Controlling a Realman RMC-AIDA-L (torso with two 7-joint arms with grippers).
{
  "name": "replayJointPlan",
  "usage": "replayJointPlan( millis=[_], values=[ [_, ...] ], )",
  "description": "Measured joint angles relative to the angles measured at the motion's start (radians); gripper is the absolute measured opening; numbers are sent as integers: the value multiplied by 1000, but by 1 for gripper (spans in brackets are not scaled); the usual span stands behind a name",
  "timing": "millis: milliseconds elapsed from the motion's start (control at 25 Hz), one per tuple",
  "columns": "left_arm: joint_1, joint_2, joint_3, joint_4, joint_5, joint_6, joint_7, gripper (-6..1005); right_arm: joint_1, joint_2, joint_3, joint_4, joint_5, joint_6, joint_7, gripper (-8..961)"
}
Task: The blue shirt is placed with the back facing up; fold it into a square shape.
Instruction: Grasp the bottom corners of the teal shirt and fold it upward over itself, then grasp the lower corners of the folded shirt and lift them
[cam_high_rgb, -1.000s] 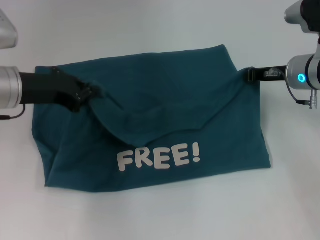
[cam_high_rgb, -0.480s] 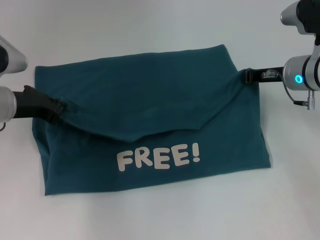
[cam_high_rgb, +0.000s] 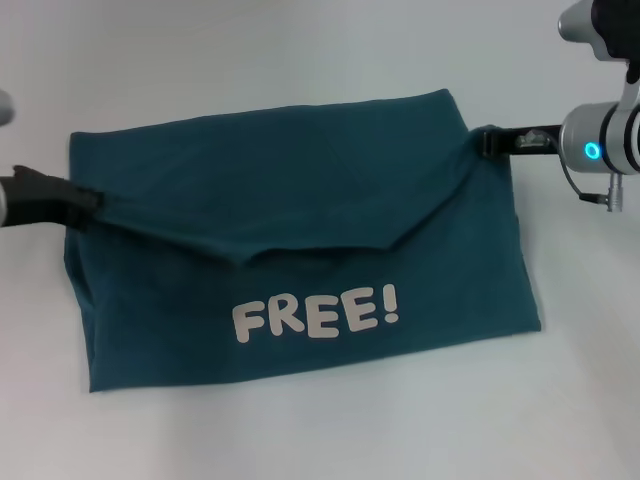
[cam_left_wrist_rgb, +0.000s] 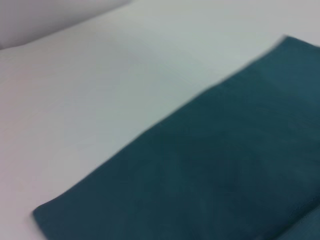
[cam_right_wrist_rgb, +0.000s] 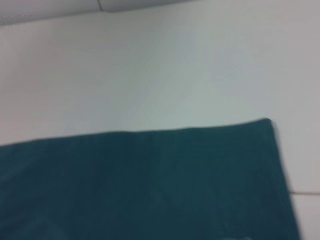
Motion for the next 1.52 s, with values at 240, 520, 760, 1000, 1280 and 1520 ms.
replayJointPlan(
  millis=[240, 520, 760, 1000, 1280, 1520],
  values=[
    [13, -6, -44, 19, -6, 2, -24, 75, -6, -1, 0, 0, 72, 3, -51, 120],
    [20, -6, -44, 11, -3, 1, -25, 242, -4, -2, 0, 0, 72, 4, -53, 228],
    [23, 10, -120, 12, -32, 56, -43, 450, -15, -11, 4, 1, 72, 5, -53, 641],
    [50, 14, -170, 63, -39, 165, -91, 783, -35, -27, 9, -27, 76, 0, -43, 866],
    [92, 24, -170, 175, -19, 373, -342, 917, -39, -27, 4, -113, 79, -100, -44, 907],
    [107, 25, -168, 259, 120, 539, -675, 937, -32, -21, 0, -173, 74, -164, -48, 924]
  ],
)
